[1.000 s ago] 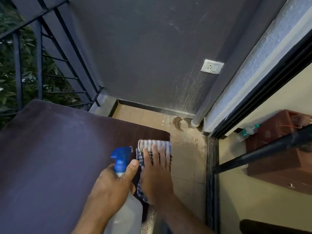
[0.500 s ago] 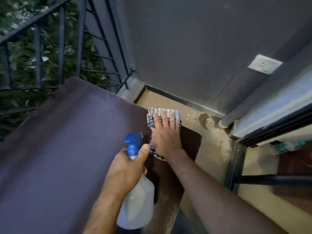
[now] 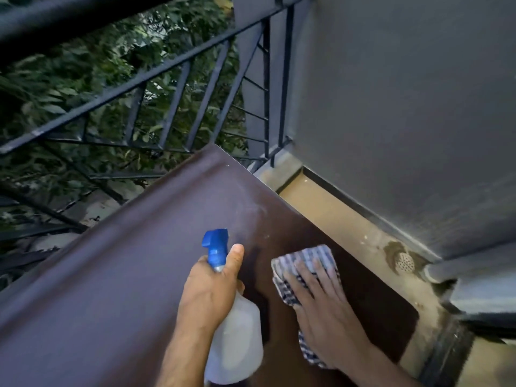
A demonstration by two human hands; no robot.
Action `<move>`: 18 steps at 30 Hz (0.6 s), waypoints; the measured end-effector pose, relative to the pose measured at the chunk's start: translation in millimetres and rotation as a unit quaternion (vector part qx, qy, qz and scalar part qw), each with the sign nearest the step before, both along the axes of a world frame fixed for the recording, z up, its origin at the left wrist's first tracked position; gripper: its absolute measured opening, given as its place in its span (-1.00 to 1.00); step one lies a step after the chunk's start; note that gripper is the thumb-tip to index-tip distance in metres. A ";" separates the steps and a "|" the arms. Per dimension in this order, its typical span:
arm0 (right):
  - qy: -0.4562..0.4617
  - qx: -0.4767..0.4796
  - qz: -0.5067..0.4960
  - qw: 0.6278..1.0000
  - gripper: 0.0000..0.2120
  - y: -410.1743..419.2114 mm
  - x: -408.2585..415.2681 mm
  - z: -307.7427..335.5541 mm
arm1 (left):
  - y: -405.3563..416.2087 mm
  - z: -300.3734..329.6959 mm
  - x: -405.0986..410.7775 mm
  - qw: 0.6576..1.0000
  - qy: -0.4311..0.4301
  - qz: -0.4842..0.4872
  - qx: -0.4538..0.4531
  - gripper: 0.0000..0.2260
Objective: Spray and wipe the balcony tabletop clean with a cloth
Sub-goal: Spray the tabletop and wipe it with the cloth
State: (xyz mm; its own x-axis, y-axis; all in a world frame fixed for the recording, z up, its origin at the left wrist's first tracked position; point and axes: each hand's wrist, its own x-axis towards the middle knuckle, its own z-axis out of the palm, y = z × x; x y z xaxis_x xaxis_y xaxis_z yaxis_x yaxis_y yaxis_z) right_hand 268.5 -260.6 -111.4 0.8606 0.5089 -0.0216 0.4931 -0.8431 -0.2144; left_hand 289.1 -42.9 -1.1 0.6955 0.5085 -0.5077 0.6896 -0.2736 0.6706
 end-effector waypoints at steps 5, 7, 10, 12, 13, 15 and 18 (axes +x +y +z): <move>-0.014 0.025 0.053 0.998 -0.43 87.8 113.4 -0.2 | 17.2 -9.9 2.3 0.999 -0.012 0.029 -0.006 -0.50; -0.002 0.010 0.064 0.998 -0.40 124.6 160.4 -1.4 | 23.3 -12.0 1.7 0.999 -0.017 0.041 0.002 -0.53; 0.008 0.007 0.036 0.999 -0.40 168.2 208.7 -1.3 | 30.6 -10.6 0.3 0.998 -0.014 0.052 0.014 -0.53; 0.000 0.005 0.025 1.000 -0.38 183.5 221.5 -1.7 | 34.5 -9.2 -0.2 0.998 -0.011 0.055 0.014 -0.52; -0.002 0.006 0.023 1.000 -0.38 185.6 222.8 -1.1 | 36.5 -9.7 0.1 0.998 -0.012 0.057 0.012 -0.53; 0.006 0.018 0.024 1.000 -0.37 179.3 215.4 0.1 | 39.4 -9.6 1.3 0.998 -0.015 0.060 0.005 -0.53; 0.017 0.032 0.041 0.999 -0.38 152.0 184.3 0.3 | 42.4 -12.1 4.9 0.998 -0.017 0.064 0.004 -0.53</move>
